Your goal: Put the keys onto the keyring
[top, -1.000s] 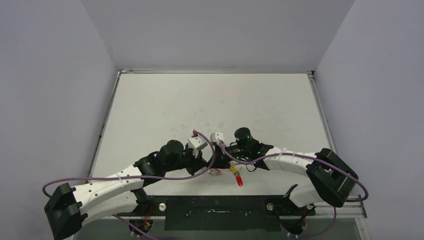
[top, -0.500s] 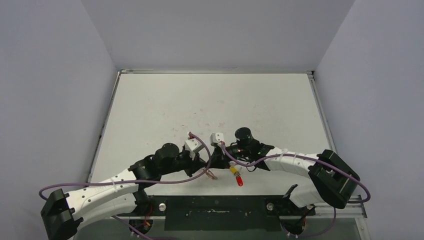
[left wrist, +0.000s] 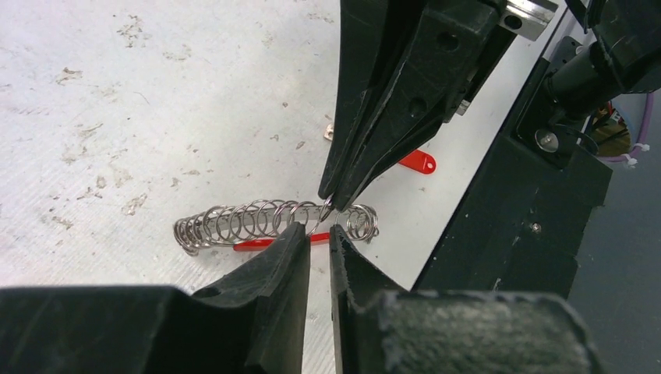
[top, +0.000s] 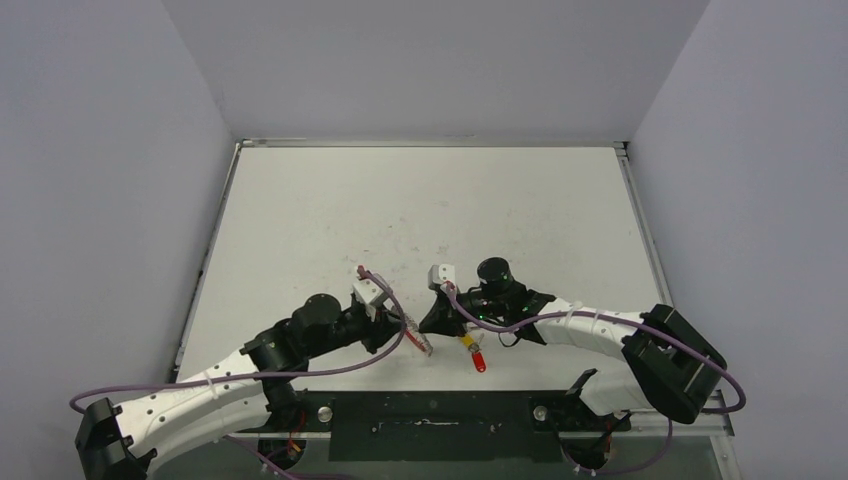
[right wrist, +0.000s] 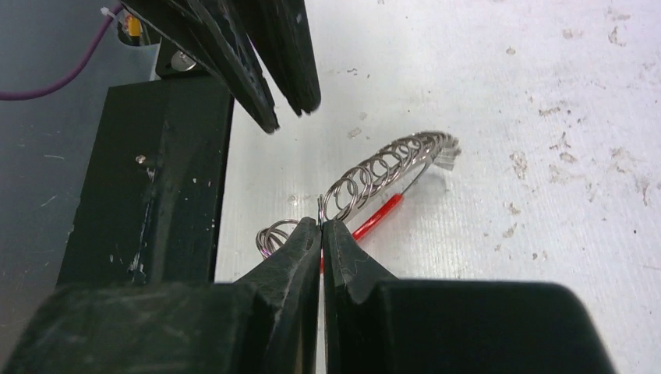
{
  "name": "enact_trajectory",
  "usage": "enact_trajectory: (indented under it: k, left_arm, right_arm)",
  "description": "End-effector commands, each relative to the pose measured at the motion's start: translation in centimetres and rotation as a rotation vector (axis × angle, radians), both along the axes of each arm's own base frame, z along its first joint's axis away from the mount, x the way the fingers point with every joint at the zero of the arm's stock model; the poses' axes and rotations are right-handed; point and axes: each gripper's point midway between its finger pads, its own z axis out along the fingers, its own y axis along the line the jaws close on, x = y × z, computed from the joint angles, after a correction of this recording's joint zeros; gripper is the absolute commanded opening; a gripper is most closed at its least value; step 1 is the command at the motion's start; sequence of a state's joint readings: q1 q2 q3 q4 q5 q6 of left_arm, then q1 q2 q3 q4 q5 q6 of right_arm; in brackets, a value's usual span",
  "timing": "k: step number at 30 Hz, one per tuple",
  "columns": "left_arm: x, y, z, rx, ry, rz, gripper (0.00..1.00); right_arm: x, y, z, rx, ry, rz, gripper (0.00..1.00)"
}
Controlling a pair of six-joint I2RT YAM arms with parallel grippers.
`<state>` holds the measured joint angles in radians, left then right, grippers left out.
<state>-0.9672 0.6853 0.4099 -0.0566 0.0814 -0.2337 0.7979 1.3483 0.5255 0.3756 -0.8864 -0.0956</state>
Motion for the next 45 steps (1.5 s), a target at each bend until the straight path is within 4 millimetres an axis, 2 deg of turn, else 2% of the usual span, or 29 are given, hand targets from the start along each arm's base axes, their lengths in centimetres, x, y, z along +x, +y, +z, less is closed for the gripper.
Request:
enact_trajectory:
  k: [1, 3, 8, 14, 23, 27, 33, 38, 45]
  left_arm:
    - [0.3, 0.4, 0.4, -0.038, -0.017, 0.036, 0.17]
    - [0.1, 0.2, 0.4, -0.060, -0.023, 0.027, 0.23]
    - [-0.3, -0.8, 0.6, -0.110, -0.103, -0.054, 0.29]
    - [-2.0, -1.8, 1.6, -0.228, -0.361, -0.220, 0.35]
    - [-1.9, -1.6, 2.2, -0.242, -0.503, -0.237, 0.30]
    - [-1.6, -1.0, 2.8, -0.260, -0.540, -0.201, 0.30]
    - [-0.5, 0.0, 1.9, -0.192, -0.524, -0.129, 0.29]
    - [-0.7, 0.1, 1.4, -0.189, -0.516, -0.134, 0.26]
    - [-1.5, -0.5, -0.7, -0.154, -0.471, -0.199, 0.24]
  right_arm:
    - [0.7, -0.3, 0.9, 0.027, -0.036, -0.035, 0.00]
    - [0.7, -0.5, 1.2, 0.039, -0.039, -0.043, 0.00]
    - [0.2, -0.5, 2.1, 0.088, -0.065, -0.021, 0.00]
    - [-0.8, -0.3, 3.0, 0.153, -0.068, 0.028, 0.00]
    - [-1.4, -0.2, 5.1, 0.228, -0.118, 0.069, 0.00]
    - [-1.4, -0.4, 4.9, 0.210, -0.123, 0.067, 0.00]
    - [-1.5, -0.3, 4.5, 0.194, -0.110, 0.065, 0.00]
    - [-1.7, -0.4, 2.9, 0.157, -0.048, 0.030, 0.00]
    - [-3.2, -0.1, 0.4, 0.106, 0.071, 0.004, 0.00]
